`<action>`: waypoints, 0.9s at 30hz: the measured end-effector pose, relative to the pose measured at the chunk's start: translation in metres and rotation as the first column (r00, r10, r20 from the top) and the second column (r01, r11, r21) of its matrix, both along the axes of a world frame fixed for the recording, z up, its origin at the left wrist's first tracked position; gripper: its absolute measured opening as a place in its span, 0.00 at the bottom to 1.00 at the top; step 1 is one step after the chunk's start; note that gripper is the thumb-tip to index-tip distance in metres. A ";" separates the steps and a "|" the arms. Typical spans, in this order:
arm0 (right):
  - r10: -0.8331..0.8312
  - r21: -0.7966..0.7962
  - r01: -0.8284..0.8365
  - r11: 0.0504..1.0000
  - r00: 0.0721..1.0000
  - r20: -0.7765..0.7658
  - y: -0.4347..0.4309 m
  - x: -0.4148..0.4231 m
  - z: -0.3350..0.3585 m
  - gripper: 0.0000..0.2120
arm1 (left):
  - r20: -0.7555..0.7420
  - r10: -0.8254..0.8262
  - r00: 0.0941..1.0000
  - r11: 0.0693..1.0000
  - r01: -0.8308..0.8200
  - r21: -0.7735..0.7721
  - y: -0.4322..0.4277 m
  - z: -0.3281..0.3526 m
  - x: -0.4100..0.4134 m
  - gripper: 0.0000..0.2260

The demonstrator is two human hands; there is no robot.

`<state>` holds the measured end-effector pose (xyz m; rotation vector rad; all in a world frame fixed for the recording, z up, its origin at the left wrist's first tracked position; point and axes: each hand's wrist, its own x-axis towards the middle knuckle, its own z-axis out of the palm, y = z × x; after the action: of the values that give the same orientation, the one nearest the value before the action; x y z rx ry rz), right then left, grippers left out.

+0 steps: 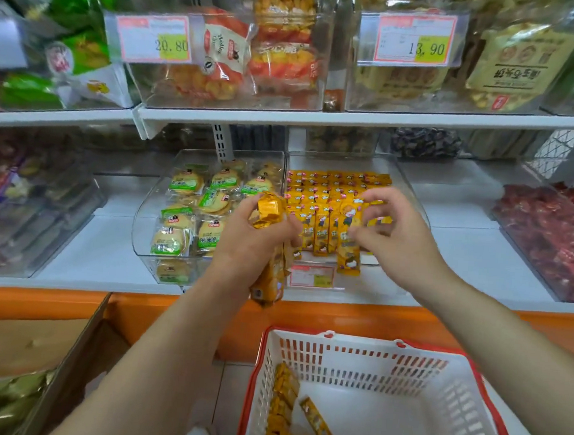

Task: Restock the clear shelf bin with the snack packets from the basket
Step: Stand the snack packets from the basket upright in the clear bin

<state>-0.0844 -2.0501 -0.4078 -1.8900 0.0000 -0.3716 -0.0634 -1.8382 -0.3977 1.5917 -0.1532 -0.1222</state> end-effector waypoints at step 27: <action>-0.187 -0.645 0.034 0.764 0.968 -0.169 0.023 0.081 -0.037 0.26 | -0.100 -0.011 0.995 0.992 -0.002 -0.129 0.024 -0.004 0.007 0.08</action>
<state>-0.0037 -2.0270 -0.4449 -2.6194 0.1584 -0.2479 -0.0567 -1.8141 -0.4018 1.4531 -0.0844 -0.1921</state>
